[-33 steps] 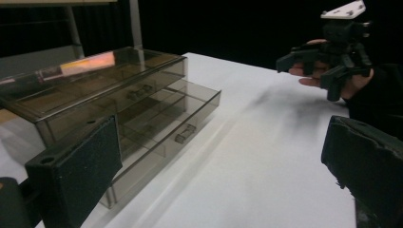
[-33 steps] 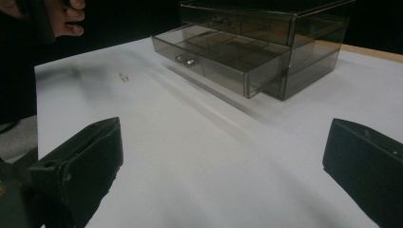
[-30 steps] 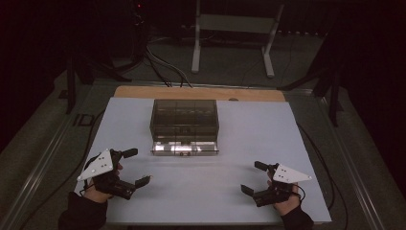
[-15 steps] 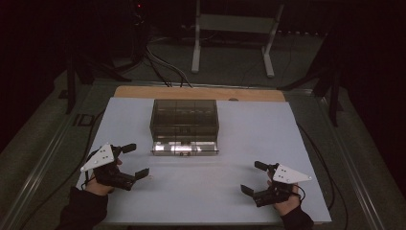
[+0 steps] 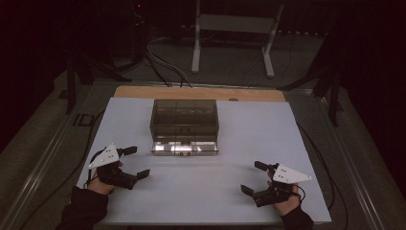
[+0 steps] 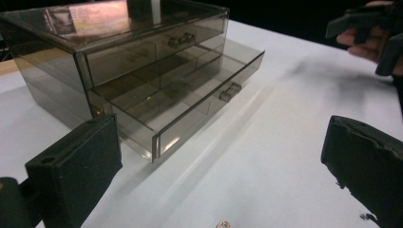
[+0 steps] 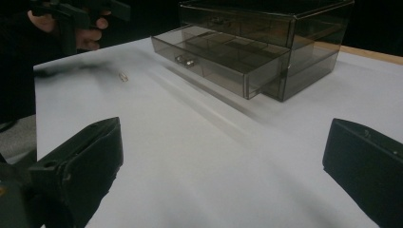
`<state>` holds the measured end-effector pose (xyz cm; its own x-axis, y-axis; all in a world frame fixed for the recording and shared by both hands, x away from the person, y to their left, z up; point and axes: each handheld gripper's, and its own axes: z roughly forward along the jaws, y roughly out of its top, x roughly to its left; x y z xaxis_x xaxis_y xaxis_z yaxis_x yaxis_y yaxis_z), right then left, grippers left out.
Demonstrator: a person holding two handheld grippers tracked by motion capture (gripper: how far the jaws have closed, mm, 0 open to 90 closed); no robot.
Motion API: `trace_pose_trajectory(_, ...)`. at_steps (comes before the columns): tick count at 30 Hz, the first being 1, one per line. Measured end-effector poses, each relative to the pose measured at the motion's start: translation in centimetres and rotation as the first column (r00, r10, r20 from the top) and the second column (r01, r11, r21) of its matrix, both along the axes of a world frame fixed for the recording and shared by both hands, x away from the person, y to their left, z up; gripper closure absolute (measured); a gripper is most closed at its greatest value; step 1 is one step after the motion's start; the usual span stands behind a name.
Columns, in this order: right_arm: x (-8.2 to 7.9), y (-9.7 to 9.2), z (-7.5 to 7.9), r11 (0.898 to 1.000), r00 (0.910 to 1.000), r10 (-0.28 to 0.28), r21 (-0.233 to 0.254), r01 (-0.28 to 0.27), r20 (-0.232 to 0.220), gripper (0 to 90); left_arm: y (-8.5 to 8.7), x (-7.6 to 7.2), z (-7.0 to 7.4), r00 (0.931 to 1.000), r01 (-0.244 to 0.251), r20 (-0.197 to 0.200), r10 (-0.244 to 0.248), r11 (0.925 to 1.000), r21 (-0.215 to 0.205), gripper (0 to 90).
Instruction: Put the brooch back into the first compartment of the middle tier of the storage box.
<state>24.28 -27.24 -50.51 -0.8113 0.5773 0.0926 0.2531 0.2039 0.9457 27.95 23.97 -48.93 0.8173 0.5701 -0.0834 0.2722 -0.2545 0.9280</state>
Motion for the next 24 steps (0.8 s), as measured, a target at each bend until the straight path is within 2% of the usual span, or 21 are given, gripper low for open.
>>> trace_pose_trajectory(2,0.0,0.0,0.0,1.000,1.0000,0.000,-0.001,0.000,0.001,0.0,0.0,0.0,-0.2,0.9999,-0.013,0.005,0.013,0.9999,0.010,0.4)
trace_pose_trajectory(8,0.0,0.0,0.0,1.000,1.0000,0.002,0.004,-0.002,0.000,0.0,0.1,0.2,-0.7,0.9983,-0.023,-0.052,0.026,0.9981,0.058,1.1)
trace_pose_trajectory(11,0.1,0.0,0.0,1.000,1.0000,0.002,0.003,-0.002,-0.003,0.0,0.0,0.2,-0.8,0.9976,-0.014,-0.067,0.019,0.9970,0.076,1.1)
trace_pose_trajectory(12,0.0,0.0,0.0,1.000,1.0000,0.002,0.003,-0.002,-0.001,0.0,-0.2,0.2,-1.0,0.9966,-0.003,-0.082,0.011,0.9951,0.099,1.1)
trace_pose_trajectory(16,0.0,0.0,0.0,1.000,1.0000,0.002,0.004,-0.002,-0.001,0.0,-0.6,0.1,-1.4,0.9944,0.007,-0.105,0.009,0.9895,0.145,1.1)
trace_pose_trajectory(20,0.1,0.0,0.0,1.000,1.0000,0.003,0.006,-0.003,-0.002,0.0,-0.8,0.1,-1.7,0.9931,0.011,-0.117,0.009,0.9856,0.169,1.7)
trace_pose_trajectory(24,0.1,0.0,0.0,1.000,1.0000,0.004,0.007,-0.004,-0.001,0.0,-0.7,0.1,-1.7,0.9923,0.016,-0.124,0.005,0.9854,0.169,8.8)
